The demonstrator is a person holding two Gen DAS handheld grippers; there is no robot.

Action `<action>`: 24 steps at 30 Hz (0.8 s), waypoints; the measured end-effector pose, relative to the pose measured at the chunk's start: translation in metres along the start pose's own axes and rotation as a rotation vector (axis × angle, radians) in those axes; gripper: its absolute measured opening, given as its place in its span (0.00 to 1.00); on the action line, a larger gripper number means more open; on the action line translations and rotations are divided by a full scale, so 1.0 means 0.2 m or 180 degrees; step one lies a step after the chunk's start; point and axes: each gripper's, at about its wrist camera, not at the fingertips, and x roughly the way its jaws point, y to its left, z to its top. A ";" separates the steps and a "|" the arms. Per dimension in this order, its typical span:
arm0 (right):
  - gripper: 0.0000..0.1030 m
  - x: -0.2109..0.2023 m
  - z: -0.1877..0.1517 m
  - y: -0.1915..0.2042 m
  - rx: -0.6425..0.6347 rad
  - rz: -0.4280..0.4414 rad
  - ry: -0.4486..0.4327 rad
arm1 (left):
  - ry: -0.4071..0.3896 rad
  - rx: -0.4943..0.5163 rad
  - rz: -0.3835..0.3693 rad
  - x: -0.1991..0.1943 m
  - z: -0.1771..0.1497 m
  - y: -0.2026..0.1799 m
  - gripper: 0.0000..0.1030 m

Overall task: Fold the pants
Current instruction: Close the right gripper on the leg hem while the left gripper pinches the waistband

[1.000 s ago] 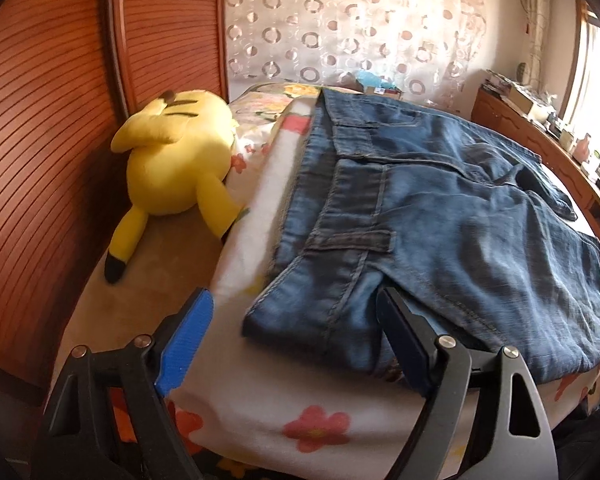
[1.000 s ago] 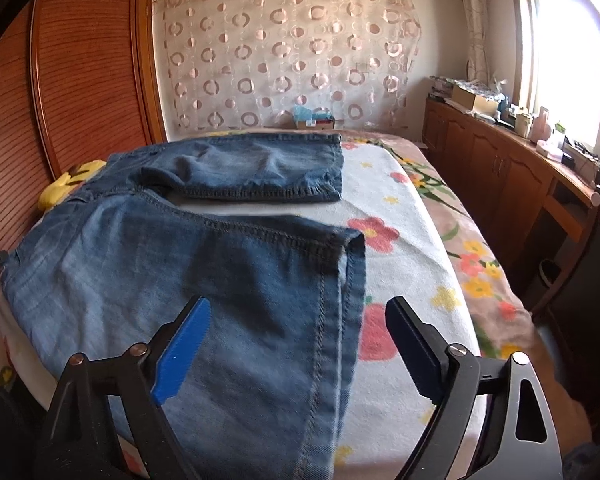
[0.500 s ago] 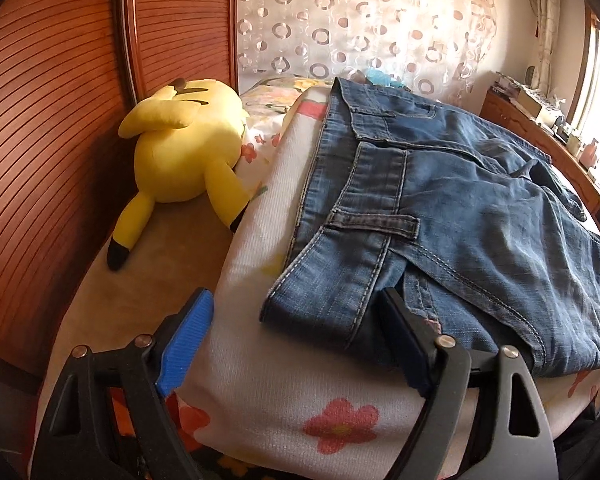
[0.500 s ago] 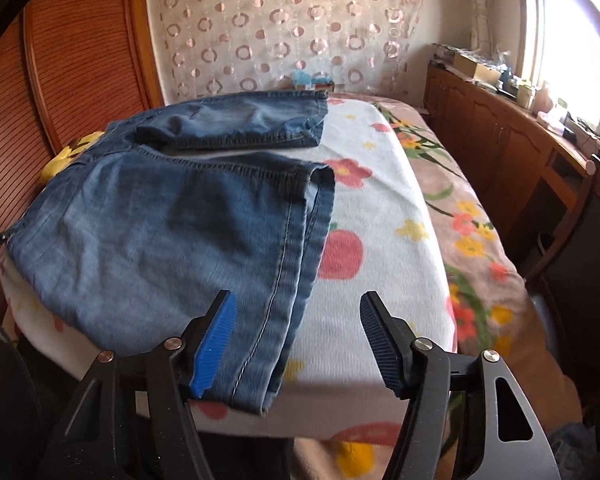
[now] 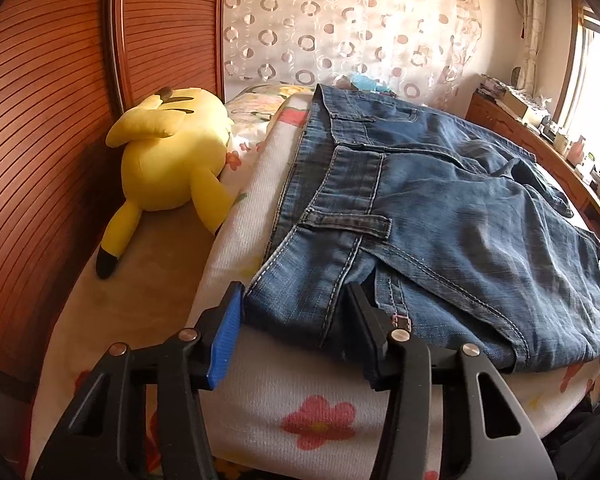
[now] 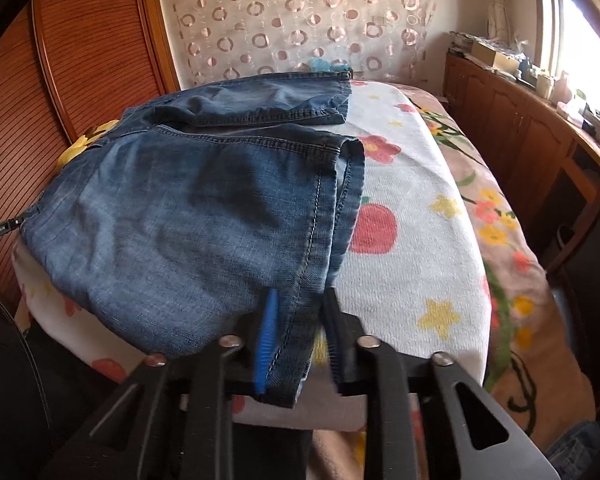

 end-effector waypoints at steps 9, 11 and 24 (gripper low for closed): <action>0.04 -0.01 0.11 0.06 -0.0014 0.0221 -0.0254 | -0.0017 -0.0012 -0.0044 -0.01 -0.02 0.01 0.49; 0.04 -0.01 0.16 0.09 -0.0081 0.0261 -0.0346 | -0.0017 -0.0010 -0.0044 -0.01 -0.02 0.00 0.49; 0.04 0.29 0.42 0.35 -0.0479 0.0626 -0.0402 | 0.0007 0.0011 -0.0027 0.00 -0.02 0.00 0.49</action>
